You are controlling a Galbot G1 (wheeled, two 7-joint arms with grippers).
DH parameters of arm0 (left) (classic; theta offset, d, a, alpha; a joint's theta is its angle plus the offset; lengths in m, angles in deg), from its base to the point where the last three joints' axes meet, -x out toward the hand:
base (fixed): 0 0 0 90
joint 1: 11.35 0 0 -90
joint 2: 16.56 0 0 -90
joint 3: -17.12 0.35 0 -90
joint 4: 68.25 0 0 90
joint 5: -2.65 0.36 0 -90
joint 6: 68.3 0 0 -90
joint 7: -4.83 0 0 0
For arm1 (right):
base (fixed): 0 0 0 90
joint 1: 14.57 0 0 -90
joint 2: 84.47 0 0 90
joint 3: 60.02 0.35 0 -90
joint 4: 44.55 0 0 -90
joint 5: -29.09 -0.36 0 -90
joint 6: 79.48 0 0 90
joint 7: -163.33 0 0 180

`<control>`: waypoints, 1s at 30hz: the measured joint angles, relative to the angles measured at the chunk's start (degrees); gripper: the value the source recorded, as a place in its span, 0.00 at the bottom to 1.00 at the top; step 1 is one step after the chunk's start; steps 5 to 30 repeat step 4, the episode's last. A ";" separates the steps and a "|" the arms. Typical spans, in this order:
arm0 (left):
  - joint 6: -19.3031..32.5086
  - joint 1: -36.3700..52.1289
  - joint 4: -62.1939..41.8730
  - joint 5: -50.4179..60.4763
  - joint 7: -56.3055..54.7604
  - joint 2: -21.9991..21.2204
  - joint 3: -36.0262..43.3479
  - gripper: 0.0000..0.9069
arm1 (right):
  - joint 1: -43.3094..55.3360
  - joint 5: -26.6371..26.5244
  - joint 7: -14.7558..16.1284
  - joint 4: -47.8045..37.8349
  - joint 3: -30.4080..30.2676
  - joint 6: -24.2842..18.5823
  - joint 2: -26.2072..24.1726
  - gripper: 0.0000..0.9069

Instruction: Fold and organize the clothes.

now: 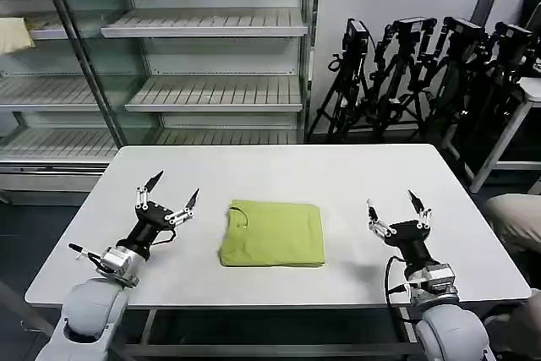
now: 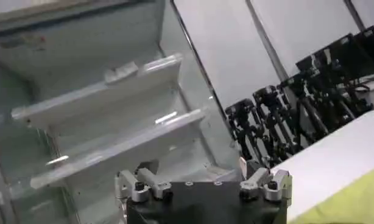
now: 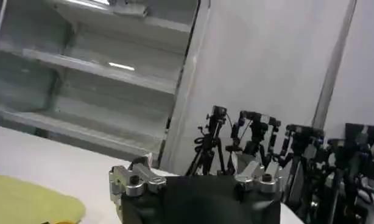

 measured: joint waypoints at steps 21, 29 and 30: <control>0.43 -0.32 0.63 -0.06 0.06 0.00 -0.15 1.00 | -0.08 0.81 0.06 -0.02 0.27 -0.53 -0.17 1.00; 0.43 -0.32 0.63 -0.06 0.06 0.00 -0.15 1.00 | -0.08 0.81 0.06 -0.02 0.27 -0.53 -0.17 1.00; 0.43 -0.32 0.63 -0.06 0.06 0.00 -0.15 1.00 | -0.08 0.81 0.06 -0.02 0.27 -0.53 -0.17 1.00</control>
